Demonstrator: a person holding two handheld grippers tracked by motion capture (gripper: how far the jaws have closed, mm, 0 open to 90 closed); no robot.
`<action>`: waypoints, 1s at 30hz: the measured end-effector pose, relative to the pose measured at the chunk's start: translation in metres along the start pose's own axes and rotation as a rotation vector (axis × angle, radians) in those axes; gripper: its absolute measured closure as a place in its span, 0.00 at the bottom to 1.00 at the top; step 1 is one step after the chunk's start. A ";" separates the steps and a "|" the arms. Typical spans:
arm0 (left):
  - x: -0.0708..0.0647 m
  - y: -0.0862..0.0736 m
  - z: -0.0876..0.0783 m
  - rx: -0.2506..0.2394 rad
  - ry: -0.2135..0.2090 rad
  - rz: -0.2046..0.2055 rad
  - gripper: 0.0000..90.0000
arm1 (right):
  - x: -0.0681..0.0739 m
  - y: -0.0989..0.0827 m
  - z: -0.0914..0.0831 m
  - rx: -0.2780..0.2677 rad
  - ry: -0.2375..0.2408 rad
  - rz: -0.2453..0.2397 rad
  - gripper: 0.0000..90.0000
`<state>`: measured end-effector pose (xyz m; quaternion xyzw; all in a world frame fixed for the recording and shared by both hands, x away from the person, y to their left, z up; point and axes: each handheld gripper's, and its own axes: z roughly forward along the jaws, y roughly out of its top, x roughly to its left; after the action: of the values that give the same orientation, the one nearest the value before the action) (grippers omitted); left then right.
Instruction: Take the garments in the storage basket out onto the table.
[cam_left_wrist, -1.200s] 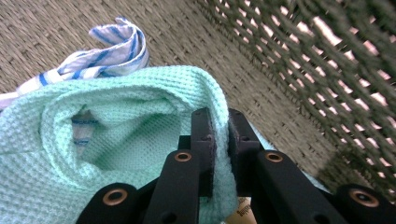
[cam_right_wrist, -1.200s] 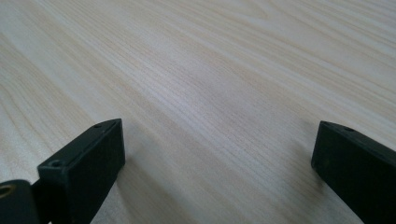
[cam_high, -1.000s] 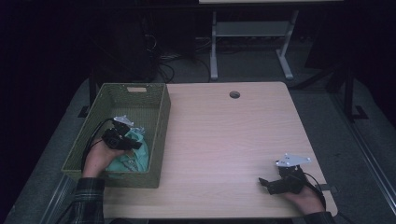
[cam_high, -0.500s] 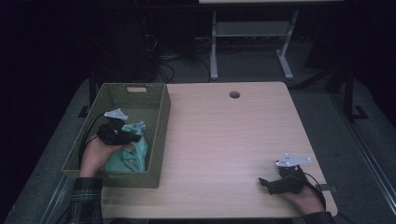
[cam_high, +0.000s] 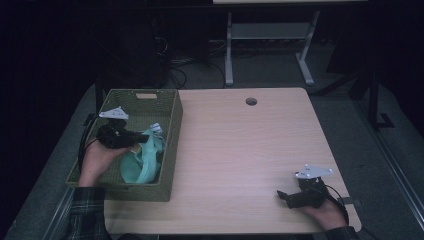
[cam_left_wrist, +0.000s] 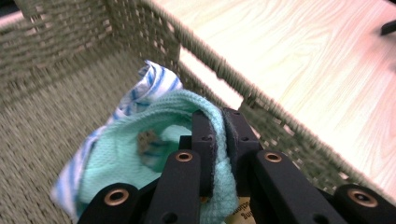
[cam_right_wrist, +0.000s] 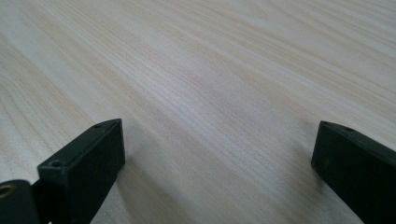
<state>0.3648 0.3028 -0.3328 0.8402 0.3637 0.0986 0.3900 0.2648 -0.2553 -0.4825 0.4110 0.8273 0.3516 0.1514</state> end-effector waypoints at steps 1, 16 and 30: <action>0.000 0.002 -0.002 -0.002 0.001 0.003 0.92 | 0.000 0.000 0.000 0.000 0.000 0.000 0.02; -0.008 0.035 -0.017 -0.072 -0.019 0.029 0.92 | 0.000 0.000 0.000 0.003 0.001 0.005 0.02; -0.016 0.072 -0.035 -0.125 -0.029 0.067 0.92 | 0.000 0.000 0.000 0.002 0.000 0.004 0.02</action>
<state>0.3758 0.2815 -0.2549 0.8273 0.3227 0.1220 0.4435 0.2645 -0.2550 -0.4825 0.4129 0.8267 0.3513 0.1503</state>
